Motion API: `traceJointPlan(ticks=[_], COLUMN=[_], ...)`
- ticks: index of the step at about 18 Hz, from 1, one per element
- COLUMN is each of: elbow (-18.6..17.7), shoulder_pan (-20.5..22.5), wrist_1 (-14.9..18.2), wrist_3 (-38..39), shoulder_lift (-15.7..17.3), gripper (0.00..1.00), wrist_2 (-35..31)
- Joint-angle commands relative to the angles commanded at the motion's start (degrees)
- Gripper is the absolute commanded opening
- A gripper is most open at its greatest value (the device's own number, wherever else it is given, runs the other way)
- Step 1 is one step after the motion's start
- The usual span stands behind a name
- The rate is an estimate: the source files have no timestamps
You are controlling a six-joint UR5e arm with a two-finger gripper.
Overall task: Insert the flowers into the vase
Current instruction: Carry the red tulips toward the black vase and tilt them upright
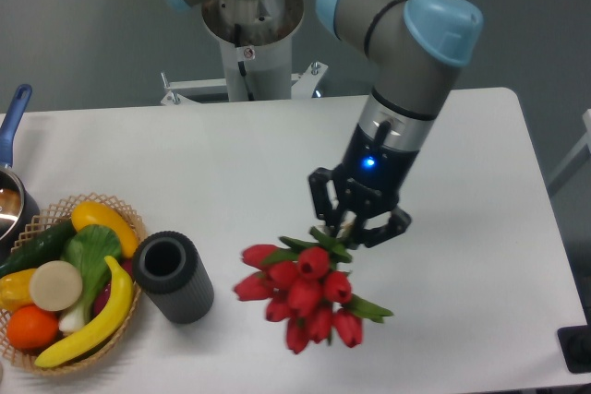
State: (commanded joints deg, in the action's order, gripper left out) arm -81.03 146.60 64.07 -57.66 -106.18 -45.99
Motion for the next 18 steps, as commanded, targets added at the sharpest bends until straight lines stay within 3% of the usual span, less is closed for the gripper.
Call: traceJointPlan(ticks=[4,8,11,14,18], elbow=[-1.5,-4.1,-5.0,-6.4,-6.8], shoulder_pan=[-1.8,-2.9,-5.3,-5.3,-5.3], wrist_1=[-2.4,-9.7,-12.3,-16.0,-17.2], wrist_3=[1.1,2.7,3.6,4.4,4.4], shoulder_lift=[1.4,1.6,1.5,1.3,0.7], gripper=[0.0,0.0,0.0,0.0,0.0], wrist_2=[8.3,13.6,15.3,22.6,26.4])
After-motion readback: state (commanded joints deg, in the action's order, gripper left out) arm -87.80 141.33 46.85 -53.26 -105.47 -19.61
